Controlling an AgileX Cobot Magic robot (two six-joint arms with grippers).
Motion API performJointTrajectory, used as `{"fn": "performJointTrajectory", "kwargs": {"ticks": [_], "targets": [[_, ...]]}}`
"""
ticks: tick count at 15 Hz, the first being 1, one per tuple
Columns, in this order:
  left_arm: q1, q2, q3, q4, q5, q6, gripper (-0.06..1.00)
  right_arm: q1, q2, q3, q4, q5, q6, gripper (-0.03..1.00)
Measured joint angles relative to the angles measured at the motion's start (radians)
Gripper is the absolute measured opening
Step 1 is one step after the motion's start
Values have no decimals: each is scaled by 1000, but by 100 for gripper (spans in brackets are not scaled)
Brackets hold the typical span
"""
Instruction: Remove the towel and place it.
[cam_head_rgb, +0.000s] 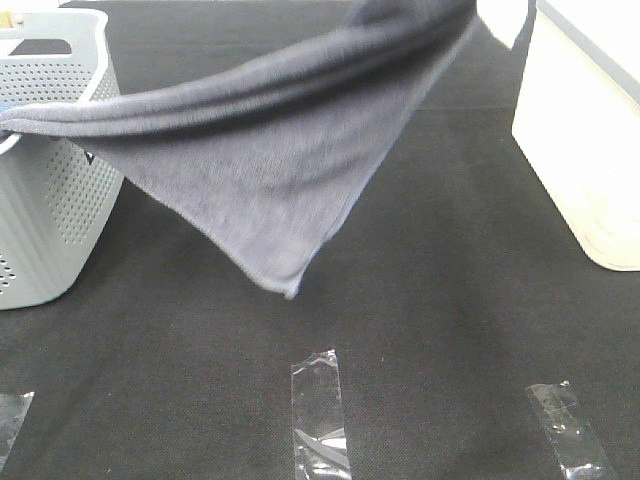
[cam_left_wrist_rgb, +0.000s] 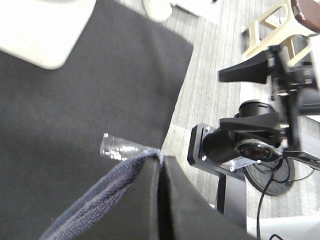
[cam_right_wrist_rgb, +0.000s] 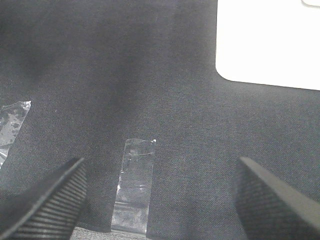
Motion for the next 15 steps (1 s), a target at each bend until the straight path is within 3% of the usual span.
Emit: {"fn": "performJointTrajectory", "kwargs": {"ticks": [3, 6, 8, 11, 15], "targets": [[5, -9, 0, 0, 0, 7, 0, 0, 19, 0, 170, -16, -71, 75], [7, -46, 0, -8, -20, 25, 0, 0, 125, 20, 470, -76, -272, 75], [7, -78, 0, -13, -44, 44, 0, 0, 260, 67, 712, -108, -544, 75], [7, -113, 0, -15, -104, 46, 0, 0, 430, 74, 956, -135, -929, 75], [7, -124, 0, -14, -153, 49, 0, 0, 725, 74, 1257, -140, -1333, 75]]}}
